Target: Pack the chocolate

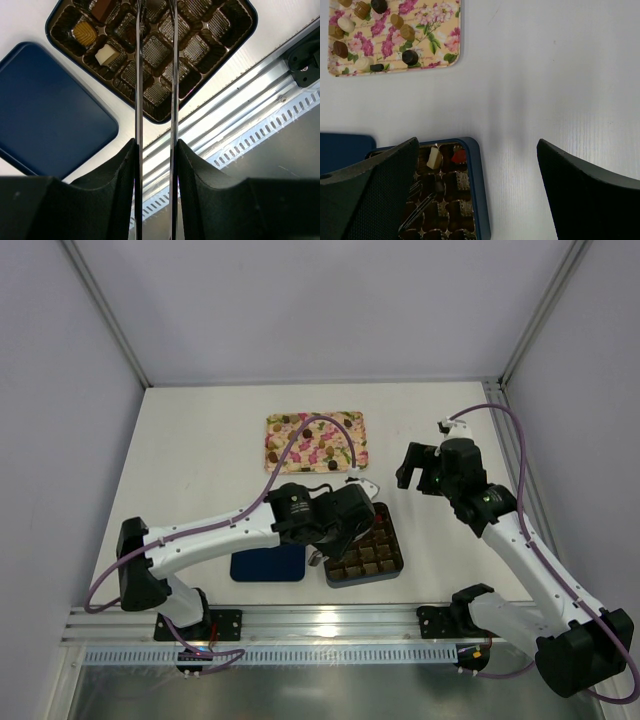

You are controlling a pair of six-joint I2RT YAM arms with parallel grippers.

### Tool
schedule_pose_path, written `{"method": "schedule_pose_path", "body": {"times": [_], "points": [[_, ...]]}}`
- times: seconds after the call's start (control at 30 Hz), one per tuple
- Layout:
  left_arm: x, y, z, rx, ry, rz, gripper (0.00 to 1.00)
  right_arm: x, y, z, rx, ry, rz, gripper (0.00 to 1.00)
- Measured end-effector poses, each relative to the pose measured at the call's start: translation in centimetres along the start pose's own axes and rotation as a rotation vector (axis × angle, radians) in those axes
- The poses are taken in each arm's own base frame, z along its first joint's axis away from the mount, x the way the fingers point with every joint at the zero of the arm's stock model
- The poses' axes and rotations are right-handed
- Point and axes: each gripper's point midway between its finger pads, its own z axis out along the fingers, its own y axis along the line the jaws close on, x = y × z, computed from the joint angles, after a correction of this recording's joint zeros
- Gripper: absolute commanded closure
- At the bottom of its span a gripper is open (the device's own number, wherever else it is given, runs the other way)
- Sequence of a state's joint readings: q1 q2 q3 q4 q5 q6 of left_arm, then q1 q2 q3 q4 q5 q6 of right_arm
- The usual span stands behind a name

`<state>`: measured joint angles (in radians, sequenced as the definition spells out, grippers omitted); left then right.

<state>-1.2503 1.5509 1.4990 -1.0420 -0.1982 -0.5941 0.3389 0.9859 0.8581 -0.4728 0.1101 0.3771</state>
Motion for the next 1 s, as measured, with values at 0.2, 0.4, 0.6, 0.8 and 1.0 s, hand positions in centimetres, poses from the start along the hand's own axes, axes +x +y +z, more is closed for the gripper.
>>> {"method": "schedule_pose_path", "body": {"times": [0.2,0.4,0.6,0.8,1.0], "points": [[-0.1,0.0,0.2,-0.001,-0.001,0.002,0.60,0.2,-0.1,0.1,0.001,0.003,0.000,0.00],[-0.6,0.5,0.1,-0.030,-0.022,-0.001,0.61,0.3,-0.1,0.1,0.002,0.006,-0.001,0.00],[-4.1,4.7,-0.5,-0.096,-0.085,-0.104,0.60,0.3,0.0,0.1,-0.003,0.008,-0.003,0.00],[-8.3,14.1,-1.1,-0.249,-0.155,-0.288,0.58,0.4,0.5,0.6,-0.031,0.016,-0.005,0.00],[-11.4,20.5,0.9,-0.341,-0.169,-0.387,0.58,0.7,0.9,1.2,-0.051,0.036,-0.013,0.00]]}}
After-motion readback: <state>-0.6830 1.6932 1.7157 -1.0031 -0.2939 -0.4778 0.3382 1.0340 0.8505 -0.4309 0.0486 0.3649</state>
